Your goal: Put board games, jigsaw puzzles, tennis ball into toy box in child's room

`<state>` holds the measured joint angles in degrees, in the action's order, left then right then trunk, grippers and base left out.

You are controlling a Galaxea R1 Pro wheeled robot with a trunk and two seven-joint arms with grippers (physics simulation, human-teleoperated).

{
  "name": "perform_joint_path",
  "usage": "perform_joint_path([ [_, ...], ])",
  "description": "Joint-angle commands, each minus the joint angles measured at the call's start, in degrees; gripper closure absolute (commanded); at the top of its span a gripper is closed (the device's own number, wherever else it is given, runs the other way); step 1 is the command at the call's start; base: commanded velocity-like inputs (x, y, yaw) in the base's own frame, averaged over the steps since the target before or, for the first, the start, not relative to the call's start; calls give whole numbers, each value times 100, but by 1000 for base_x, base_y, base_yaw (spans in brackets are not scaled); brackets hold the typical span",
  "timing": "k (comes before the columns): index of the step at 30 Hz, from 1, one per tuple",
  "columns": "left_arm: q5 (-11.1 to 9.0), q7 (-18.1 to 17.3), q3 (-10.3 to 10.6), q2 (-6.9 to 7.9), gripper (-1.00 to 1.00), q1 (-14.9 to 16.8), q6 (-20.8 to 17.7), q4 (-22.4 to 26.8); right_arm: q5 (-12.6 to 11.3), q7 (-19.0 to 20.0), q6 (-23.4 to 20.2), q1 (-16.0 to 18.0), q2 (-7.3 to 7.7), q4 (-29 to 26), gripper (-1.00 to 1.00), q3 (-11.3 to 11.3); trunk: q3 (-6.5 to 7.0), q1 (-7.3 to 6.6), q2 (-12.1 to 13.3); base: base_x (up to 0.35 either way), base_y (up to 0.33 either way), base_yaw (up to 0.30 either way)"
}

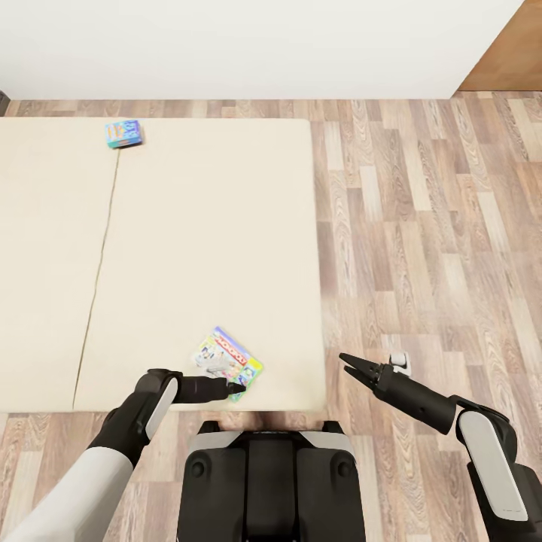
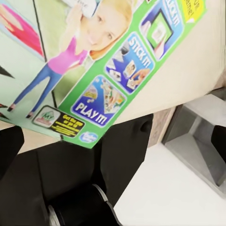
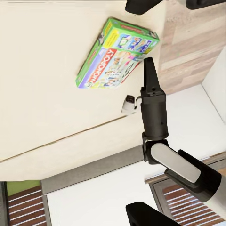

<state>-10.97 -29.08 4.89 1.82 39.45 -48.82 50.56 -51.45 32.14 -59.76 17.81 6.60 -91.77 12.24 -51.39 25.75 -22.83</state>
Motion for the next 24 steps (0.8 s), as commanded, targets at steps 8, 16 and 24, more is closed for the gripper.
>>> perform_joint_path([
  [8, -46, 17, 12, 5, -100, 1, -40, 14, 39, 47, -24, 4, 0, 1, -100, 7, -6, 3, -9, 0, -171, 0],
  [16, -46, 22, 8, 27, -100, 1, -58, 36, 39, 47, -24, 4, 5, 1, -100, 7, -6, 3, -9, 0, -117, 0],
  [24, -2, 30, 55, 139, -100, -7, -232, 438, 39, 47, -24, 4, 0, 1, -100, 7, 31, 3, -9, 0, -10, 0],
])
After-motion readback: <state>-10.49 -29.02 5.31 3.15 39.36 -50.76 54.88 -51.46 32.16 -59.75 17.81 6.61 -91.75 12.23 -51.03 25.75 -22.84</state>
